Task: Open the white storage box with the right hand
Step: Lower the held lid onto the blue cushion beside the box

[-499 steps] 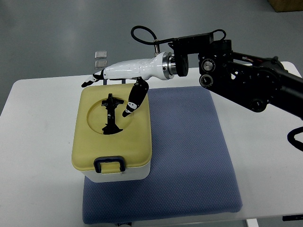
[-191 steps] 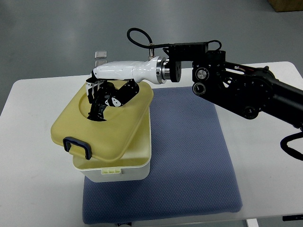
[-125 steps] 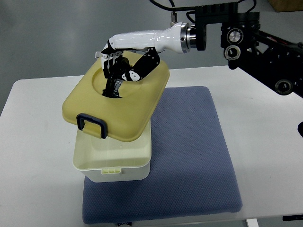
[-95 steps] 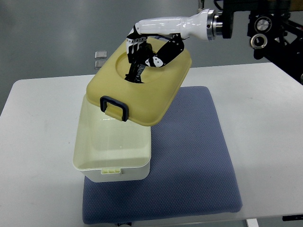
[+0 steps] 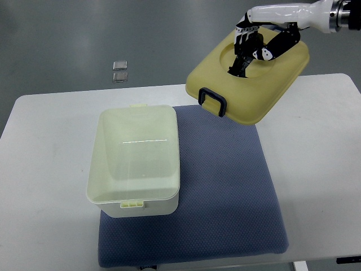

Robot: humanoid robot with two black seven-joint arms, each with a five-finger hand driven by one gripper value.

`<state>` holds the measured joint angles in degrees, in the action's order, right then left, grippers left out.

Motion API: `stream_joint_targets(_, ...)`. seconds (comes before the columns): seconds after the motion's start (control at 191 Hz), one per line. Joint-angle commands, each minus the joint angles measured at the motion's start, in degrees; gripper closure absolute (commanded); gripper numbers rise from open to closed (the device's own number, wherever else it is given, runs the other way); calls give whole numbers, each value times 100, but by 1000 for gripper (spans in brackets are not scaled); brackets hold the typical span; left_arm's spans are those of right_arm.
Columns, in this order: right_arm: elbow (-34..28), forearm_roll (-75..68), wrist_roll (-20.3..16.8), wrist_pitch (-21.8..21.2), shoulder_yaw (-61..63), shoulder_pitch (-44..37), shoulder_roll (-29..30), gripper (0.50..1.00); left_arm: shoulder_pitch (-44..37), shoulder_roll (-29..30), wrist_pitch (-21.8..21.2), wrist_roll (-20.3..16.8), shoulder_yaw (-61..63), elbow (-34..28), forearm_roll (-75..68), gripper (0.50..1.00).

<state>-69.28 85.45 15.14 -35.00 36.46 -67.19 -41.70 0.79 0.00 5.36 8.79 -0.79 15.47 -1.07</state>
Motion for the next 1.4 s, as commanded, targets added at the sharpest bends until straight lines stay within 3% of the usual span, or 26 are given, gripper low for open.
stream_joint_targets(0.0, 187, 15, 50, 0, -227, 74, -146, 1000, 0, 0, -8, 0, -9, 0, 2, 500)
stream_joint_targets(0.456, 460, 59, 208, 0, -921, 786, -67, 1000, 0, 0, 1, 0, -9, -35, 2, 500)
stream_joint_targets(0.666, 460, 59, 208, 599, -1088, 1006, 329, 1000, 0, 0, -8, 0, -1, -44, 2, 500)
stream_joint_targets(1.395, 468, 51, 164, 1268, -1053, 1480, 1401, 1000, 0, 0, -8, 0, -9, -44, 2, 500)
